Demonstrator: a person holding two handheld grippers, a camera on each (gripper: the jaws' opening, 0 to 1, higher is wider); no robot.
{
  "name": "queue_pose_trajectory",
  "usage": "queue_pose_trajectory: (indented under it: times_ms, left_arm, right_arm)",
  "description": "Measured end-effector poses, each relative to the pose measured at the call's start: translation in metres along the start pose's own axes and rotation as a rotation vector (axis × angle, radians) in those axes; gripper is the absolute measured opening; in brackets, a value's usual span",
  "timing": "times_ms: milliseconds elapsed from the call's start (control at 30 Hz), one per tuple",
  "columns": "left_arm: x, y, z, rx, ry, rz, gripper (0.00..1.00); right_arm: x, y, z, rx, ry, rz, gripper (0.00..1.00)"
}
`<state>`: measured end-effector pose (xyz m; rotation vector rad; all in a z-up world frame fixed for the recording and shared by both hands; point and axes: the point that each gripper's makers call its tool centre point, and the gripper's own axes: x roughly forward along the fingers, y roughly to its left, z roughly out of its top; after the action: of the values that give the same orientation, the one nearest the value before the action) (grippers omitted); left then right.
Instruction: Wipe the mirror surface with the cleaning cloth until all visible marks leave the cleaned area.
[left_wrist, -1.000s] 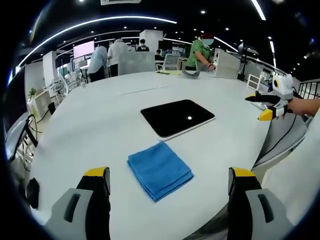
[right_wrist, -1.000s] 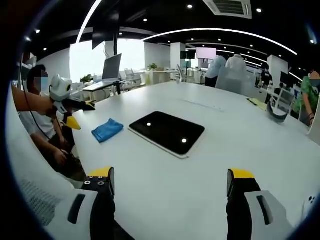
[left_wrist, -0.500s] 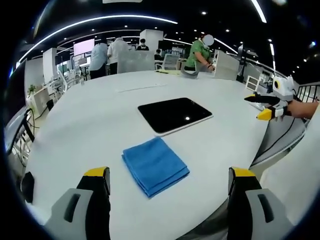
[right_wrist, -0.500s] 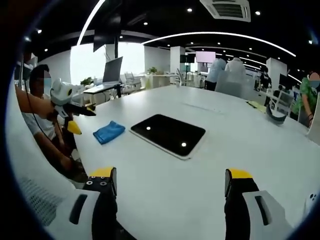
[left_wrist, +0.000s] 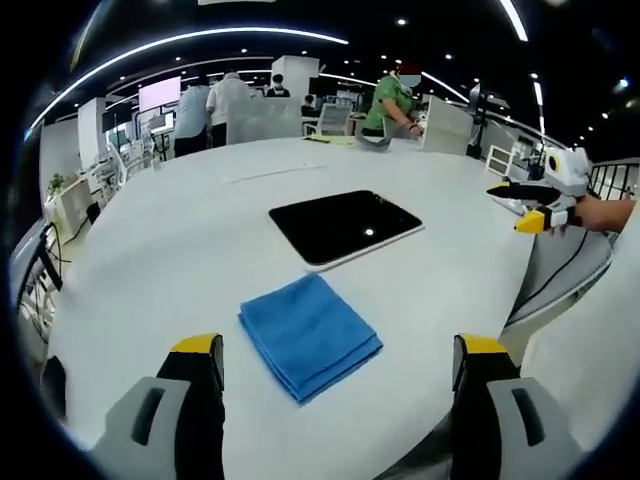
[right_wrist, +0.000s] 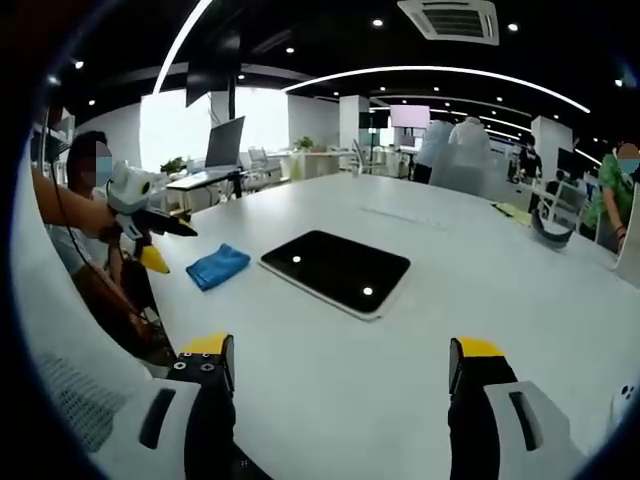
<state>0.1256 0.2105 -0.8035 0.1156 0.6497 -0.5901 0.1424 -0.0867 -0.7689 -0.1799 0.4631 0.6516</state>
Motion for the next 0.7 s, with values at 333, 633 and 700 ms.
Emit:
queue_pose_trajectory:
  times_ms: [333,633,700]
  left_arm:
    - [0.022,0.008,0.006,0.038,0.052,-0.025,0.61]
    - [0.042,0.025,-0.001,-0.031,0.129,-0.003,0.38]
    - [0.045,0.027,0.001,-0.063,0.126,0.002,0.36]
  right_arm:
    - [0.001,0.0,-0.001,0.009,0.0,0.002,0.88]
    - [-0.001,-0.002,-0.002,0.024,-0.002,-0.005,0.87]
    - [-0.002,-0.002,-0.003,0.028,-0.002,-0.009,0.87]
